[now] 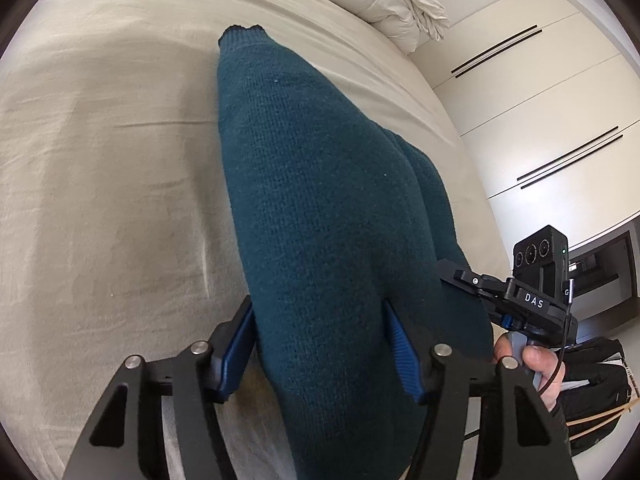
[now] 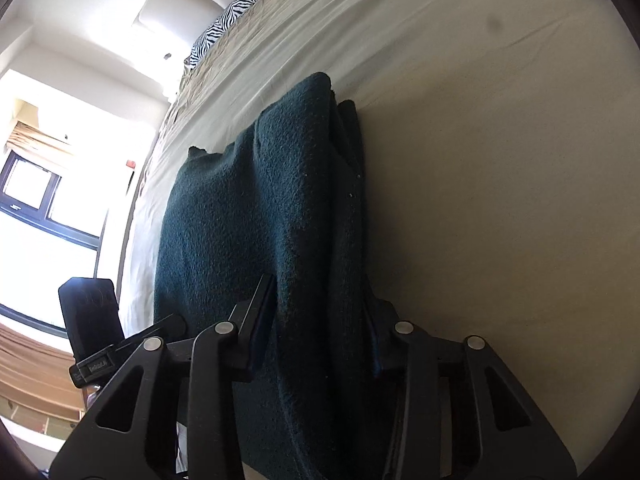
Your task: Fold small clothes
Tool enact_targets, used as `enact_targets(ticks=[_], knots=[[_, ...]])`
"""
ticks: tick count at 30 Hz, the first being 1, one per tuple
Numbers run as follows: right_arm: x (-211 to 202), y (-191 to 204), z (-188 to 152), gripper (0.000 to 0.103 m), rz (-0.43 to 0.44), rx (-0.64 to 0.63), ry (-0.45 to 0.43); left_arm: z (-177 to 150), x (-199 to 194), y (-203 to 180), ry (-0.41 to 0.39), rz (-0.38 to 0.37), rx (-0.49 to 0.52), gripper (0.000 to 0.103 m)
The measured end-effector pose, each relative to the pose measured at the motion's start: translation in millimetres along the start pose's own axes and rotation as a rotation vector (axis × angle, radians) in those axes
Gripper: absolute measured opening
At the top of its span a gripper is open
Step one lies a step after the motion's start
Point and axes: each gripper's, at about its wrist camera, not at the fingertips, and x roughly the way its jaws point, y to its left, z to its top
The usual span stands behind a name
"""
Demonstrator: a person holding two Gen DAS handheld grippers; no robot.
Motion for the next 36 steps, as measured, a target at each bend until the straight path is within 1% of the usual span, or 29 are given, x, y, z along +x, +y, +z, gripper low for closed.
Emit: enact_targets(ticks=[1,2,4,6,9,10,13,17,21,24,29,33,36], knots=[[2,1,-1,0.032,-0.003,0.007,0.006,1,2,-4,0.006,0.018,0.013,0.059],[4,0,0,0.029,-0.017,0.009,0.008,2,3,-7,0.011,0.033,0.023,0.055],[4,8,-2,0.026,-0.07,-0.025,-0.001,2,2,-11,0.017,0.045,0.045,0.05],[4,27,-6,0.023,-0.127,-0.068,-0.02,2,-2,-13,0.019,0.045,0.062,0.044],[-3,55,-16,0.021,-0.217,-0.154,-0.065,0,-15,-16,0.01,0.033,0.061,0.041],[-6,65,-20,0.021,-0.237,-0.181,-0.075,-1,-19,-19,0.007,0.04,0.067,0.04],[-20,96,-36,0.02,-0.256,-0.241,-0.106,-8,-43,-28,-0.019,0.061,0.102,0.04],[-33,134,-63,0.02,-0.242,-0.292,-0.125,-24,-85,-26,-0.055,0.069,0.108,0.039],[-41,172,-96,0.019,-0.205,-0.325,-0.137,-47,-130,-18,-0.087,0.088,0.115,0.039],[-51,200,-128,0.019,-0.171,-0.345,-0.152,-67,-161,-11,-0.109,0.108,0.118,0.039],[-46,252,-194,0.019,-0.123,-0.392,-0.167,-109,-212,7,-0.146,0.144,0.128,0.039],[-42,268,-248,0.019,-0.055,-0.392,-0.158,-146,-238,33,-0.154,0.161,0.108,0.04],[-31,273,-284,0.019,-0.023,-0.378,-0.137,-170,-242,56,-0.145,0.161,0.074,0.04]])
